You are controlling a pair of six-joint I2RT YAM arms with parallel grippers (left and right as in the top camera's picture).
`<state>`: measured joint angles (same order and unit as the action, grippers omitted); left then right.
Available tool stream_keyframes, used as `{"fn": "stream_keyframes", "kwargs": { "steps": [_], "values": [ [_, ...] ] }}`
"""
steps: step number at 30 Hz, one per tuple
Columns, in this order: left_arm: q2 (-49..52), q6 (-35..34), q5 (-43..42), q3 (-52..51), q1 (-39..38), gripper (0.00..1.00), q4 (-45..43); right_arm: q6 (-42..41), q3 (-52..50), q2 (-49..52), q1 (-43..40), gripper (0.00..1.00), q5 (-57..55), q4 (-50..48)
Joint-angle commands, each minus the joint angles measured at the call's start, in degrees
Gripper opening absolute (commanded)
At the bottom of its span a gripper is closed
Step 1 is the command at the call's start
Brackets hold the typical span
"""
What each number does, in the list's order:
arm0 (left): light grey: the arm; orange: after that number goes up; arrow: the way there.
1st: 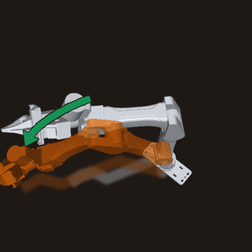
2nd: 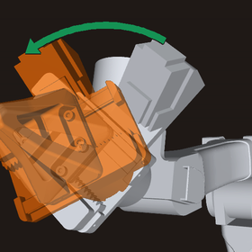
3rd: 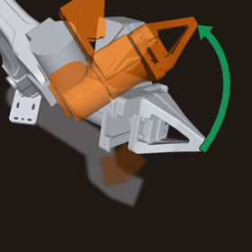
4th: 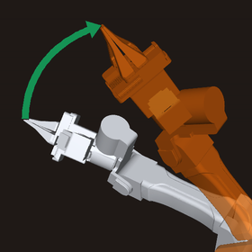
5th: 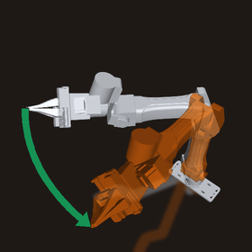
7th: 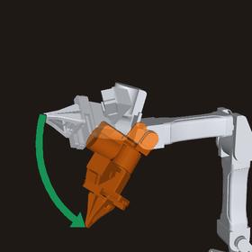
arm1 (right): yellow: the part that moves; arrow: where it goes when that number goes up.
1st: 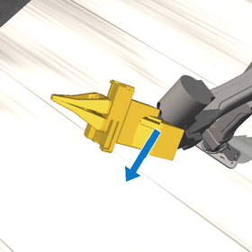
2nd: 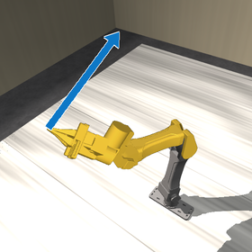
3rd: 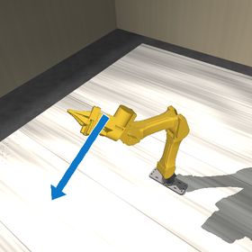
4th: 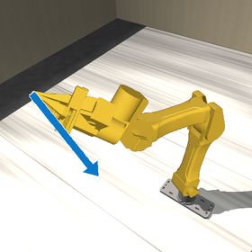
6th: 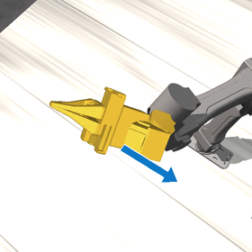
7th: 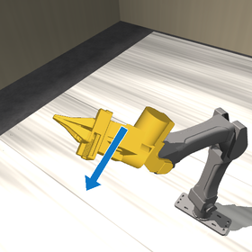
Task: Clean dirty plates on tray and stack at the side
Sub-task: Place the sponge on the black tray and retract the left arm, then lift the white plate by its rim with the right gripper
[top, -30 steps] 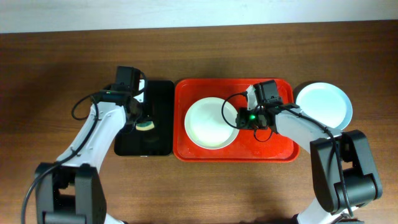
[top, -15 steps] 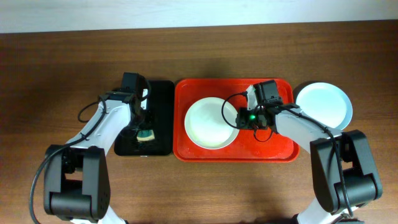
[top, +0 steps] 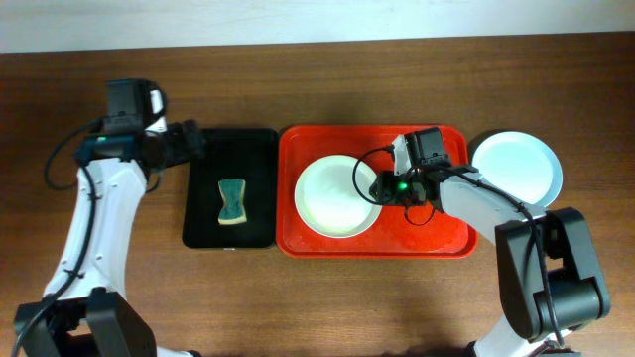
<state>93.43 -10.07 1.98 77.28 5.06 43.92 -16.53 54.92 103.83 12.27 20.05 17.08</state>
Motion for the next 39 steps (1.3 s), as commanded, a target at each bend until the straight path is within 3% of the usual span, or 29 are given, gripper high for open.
{"fn": "stream_keyframes", "kwargs": {
  "steps": [1,3,7,10,15,17,18,25,27,30,35,36,37,39],
  "values": [
    [-0.24,0.11,0.85,0.57,1.64,0.99,0.33,-0.26,-0.35,0.74,0.20,0.38,-3.23,0.68],
    [-0.24,0.11,0.83,0.57,1.64,0.99,0.33,-0.28,-0.39,1.07,0.22,0.37,-3.17,0.70],
    [-0.24,0.11,0.83,0.57,1.60,0.99,0.33,-0.28,-0.39,1.79,0.22,0.22,-3.17,0.70],
    [-0.24,0.11,0.83,0.57,1.60,0.99,0.33,-0.28,-0.39,1.95,0.22,0.04,-3.15,1.16],
    [-0.24,0.11,0.85,0.57,1.60,0.99,0.33,-0.28,-0.37,1.95,0.20,0.04,-3.15,1.46],
    [-0.24,0.11,0.85,0.57,1.60,0.99,0.33,-0.28,-0.37,1.95,0.20,0.25,-3.15,1.53],
    [-0.24,0.11,0.85,0.57,1.60,0.99,0.33,-0.28,-0.37,1.95,0.20,0.28,-3.15,1.57],
    [-0.24,0.11,0.85,0.57,1.60,0.99,0.33,-0.28,-0.37,1.95,0.20,0.26,-3.21,1.51],
    [-0.22,0.11,0.85,0.57,1.60,0.99,0.33,-0.28,-0.37,1.97,0.20,0.14,-3.23,1.51],
    [-0.22,0.11,0.83,0.57,1.60,0.99,0.33,-0.28,-0.39,1.97,0.20,0.05,-3.21,1.51],
    [-0.24,0.11,0.83,0.57,1.60,0.99,0.33,-0.28,-0.37,1.97,0.15,0.04,-3.21,0.50],
    [-0.24,0.11,0.85,0.57,1.60,0.99,0.33,-0.31,-0.37,1.97,0.07,0.09,-3.17,0.13],
    [-0.24,0.11,0.83,0.57,1.60,0.99,0.33,-0.31,-0.37,1.97,0.04,0.23,-3.17,-0.09],
    [-0.24,0.11,0.85,0.57,1.60,0.99,0.33,-0.31,-0.26,1.97,0.04,0.26,-3.13,-0.17]
  ]
}}
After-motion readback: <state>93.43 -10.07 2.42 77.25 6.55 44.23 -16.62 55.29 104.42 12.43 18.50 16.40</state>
